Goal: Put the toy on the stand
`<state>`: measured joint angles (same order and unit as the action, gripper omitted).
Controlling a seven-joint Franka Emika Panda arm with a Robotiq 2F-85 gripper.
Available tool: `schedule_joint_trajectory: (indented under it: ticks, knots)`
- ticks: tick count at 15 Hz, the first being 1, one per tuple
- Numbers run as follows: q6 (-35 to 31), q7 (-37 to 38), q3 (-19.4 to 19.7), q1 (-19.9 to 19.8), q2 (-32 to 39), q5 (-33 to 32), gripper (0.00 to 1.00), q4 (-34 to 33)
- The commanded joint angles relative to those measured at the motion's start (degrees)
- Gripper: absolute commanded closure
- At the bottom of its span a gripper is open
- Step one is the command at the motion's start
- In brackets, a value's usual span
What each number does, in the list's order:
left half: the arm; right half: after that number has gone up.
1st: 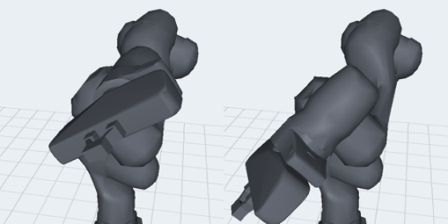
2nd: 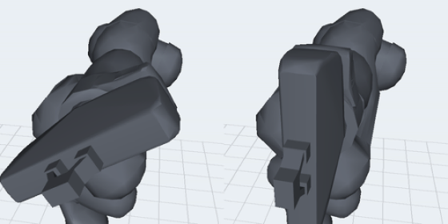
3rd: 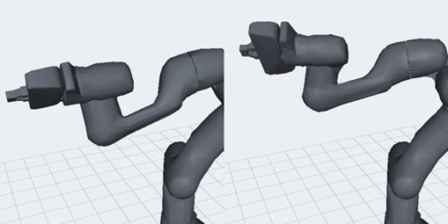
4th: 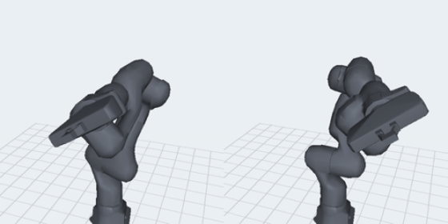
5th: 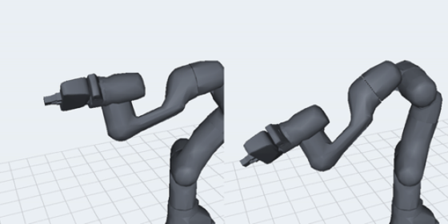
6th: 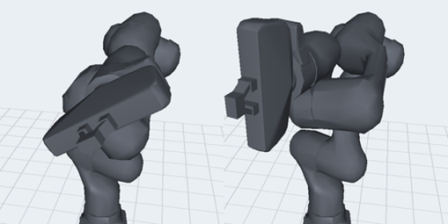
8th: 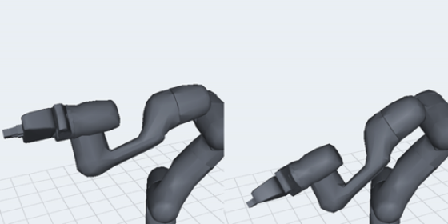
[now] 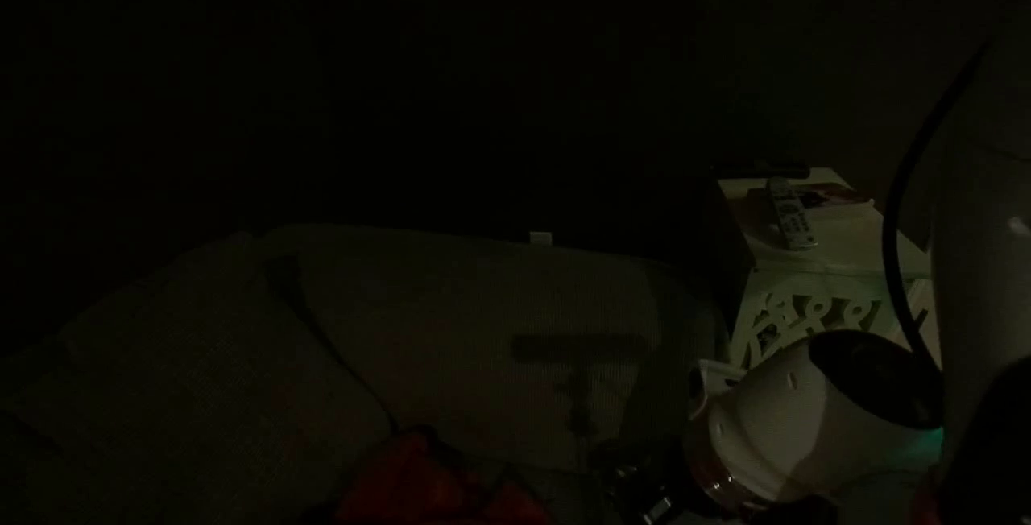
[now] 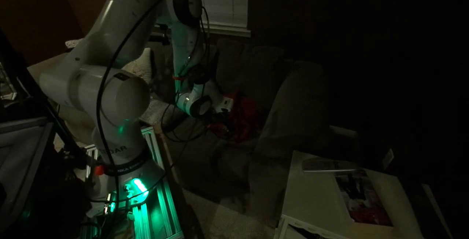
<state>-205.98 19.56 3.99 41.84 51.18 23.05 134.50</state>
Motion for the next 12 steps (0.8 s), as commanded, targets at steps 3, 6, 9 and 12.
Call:
schedule_joint_trajectory:
  ticks: [3, 6, 9, 12]
  knots:
    - [-15.3, -2.0, 3.6, 7.7, -11.3, 18.6, 0.61, 14.3]
    - [-20.7, -1.9, 5.0, 13.0, -16.1, 32.8, 0.61, 22.2]
    - [-25.0, -3.1, -1.9, 6.8, -23.8, 44.4, 0.61, 30.0]
    - [-26.2, -5.7, -4.2, 4.2, -18.9, 47.0, 0.36, 24.8]
